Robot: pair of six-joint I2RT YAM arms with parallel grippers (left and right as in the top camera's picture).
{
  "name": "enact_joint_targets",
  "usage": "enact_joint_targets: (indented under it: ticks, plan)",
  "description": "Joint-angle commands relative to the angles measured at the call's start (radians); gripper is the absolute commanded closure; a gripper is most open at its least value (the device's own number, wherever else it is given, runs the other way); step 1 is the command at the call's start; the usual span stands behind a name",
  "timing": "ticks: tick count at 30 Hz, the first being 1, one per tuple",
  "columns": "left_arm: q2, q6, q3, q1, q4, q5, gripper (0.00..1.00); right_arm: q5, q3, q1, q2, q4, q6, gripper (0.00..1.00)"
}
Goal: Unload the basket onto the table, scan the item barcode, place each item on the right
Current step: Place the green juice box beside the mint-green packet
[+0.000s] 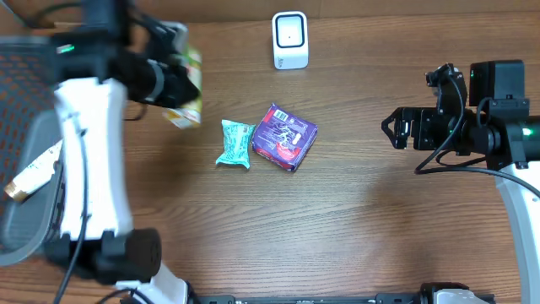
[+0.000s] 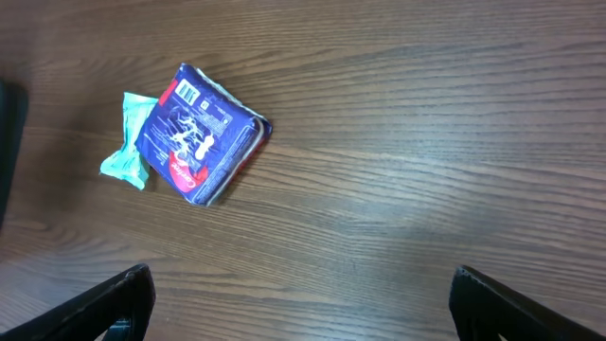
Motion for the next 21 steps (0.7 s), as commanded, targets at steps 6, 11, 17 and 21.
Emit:
enact_joint_targets:
  ticks: [6,11,17,21]
  plan:
    - [0.215,-0.110,-0.270,-0.062,0.158,-0.202,0.96,0.006,0.019,0.001,0.001,-0.001,-0.001,0.00]
    - [0.338,-0.020,-0.309,-0.070,0.186,-0.103,0.96,0.006,0.019,0.001,0.001,-0.001,-0.001,0.00]
    - [0.412,-0.025,-0.309,-0.082,0.190,-0.106,0.78,0.006,0.019,0.001,0.001,-0.001,-0.001,0.00]
    - [0.404,-0.048,-0.283,-0.085,0.176,-0.115,0.34,0.006,0.019,0.001,0.001,0.000,-0.001,0.00]
